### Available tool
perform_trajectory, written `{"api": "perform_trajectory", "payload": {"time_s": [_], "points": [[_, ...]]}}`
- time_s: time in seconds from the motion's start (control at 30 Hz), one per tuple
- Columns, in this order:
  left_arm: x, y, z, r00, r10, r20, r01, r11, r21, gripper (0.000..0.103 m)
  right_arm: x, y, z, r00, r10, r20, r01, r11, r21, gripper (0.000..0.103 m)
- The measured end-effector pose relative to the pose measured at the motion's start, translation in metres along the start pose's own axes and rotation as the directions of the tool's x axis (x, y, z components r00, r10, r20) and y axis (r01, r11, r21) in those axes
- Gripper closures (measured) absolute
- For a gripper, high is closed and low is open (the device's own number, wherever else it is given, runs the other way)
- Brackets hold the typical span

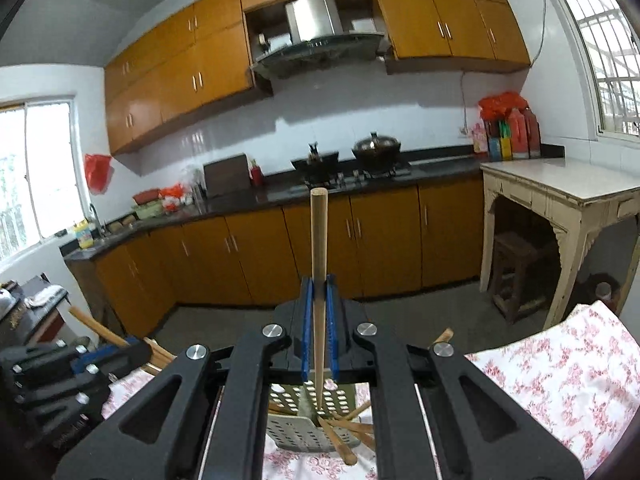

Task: Organize utensils
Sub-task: 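Lower the left tool's chopstick into the holder while the right tool inserts its own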

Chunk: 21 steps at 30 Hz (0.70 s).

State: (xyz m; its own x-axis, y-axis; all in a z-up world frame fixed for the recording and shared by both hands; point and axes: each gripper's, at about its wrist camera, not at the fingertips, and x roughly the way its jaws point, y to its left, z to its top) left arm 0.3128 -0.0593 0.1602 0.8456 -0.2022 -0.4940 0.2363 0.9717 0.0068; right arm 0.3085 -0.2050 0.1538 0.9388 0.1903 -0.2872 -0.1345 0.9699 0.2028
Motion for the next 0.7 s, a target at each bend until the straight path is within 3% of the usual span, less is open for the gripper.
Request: {"api": "perform_trajectory", "payload": {"time_s": [0.33, 0.7], "points": [[0.026, 0.006, -0.002, 0.999, -0.008, -0.04, 0.007, 1.0, -0.014, 0.095, 0.018, 0.009, -0.022, 0.996, -0.01, -0.083, 0.008, 1.0, -0.023, 0.096], [0.034, 0.006, -0.009, 0.998, -0.007, -0.063, 0.006, 1.0, -0.019, 0.095, 0.022, 0.011, -0.022, 0.995, -0.011, -0.096, 0.009, 1.0, -0.027, 0.096]]}}
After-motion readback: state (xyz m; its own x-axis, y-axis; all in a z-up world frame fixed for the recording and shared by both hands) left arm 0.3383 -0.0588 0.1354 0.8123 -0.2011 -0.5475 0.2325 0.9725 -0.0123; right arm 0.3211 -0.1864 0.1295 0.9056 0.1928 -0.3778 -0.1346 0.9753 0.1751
